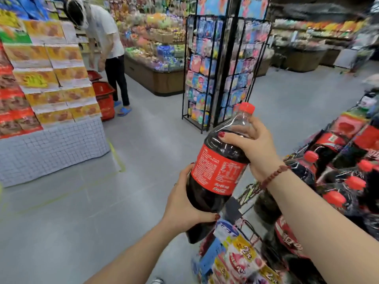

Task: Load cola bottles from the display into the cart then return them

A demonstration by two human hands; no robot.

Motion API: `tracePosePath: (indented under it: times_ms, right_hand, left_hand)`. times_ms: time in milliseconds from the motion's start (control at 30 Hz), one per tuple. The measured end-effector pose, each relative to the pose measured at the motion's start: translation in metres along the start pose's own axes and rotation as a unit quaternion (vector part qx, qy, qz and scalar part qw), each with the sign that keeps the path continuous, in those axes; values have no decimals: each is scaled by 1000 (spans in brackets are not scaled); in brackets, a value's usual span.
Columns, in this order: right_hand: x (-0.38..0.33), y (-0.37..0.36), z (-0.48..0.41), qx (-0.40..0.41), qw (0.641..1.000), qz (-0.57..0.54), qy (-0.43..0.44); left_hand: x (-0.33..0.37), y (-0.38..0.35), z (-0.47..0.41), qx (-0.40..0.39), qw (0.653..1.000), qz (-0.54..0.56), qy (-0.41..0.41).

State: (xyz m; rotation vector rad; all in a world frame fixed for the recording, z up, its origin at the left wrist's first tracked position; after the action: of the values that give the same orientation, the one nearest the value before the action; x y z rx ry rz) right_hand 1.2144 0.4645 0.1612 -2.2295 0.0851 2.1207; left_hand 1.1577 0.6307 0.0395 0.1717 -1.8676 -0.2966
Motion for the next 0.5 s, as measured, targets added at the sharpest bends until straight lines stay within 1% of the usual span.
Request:
tracePosePath:
  times_ms: [133,267,400,500]
  right_hand:
    - [-13,20,-38,69,997,-10,28]
    - [-25,39,-69,152,987,2,50]
    - [-36,62,-80,252,965,23,62]
    - [-44,75,-73,324,941,65,66]
  left_hand:
    - [-8,-14,-68,-58,997,40,-40]
    - [-13,-33,-134,-133,986,66,-78]
    - [-16,-60,-177,-206,968,97,-105]
    - [-11,-85,-194,-260,948,128,-131]
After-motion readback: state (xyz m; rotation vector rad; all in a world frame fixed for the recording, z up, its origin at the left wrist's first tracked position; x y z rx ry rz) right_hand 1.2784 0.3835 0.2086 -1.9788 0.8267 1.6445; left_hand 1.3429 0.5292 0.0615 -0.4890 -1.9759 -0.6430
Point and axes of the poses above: each hand's wrist, its own z-axis away from the middle knuckle, its own y-axis out of the back of the hand, x = y × z, the point moved 3 cm from there along -z, towards the middle knuckle, and after that the axes turned 6 degrees about -y, right-handed, at the moved point
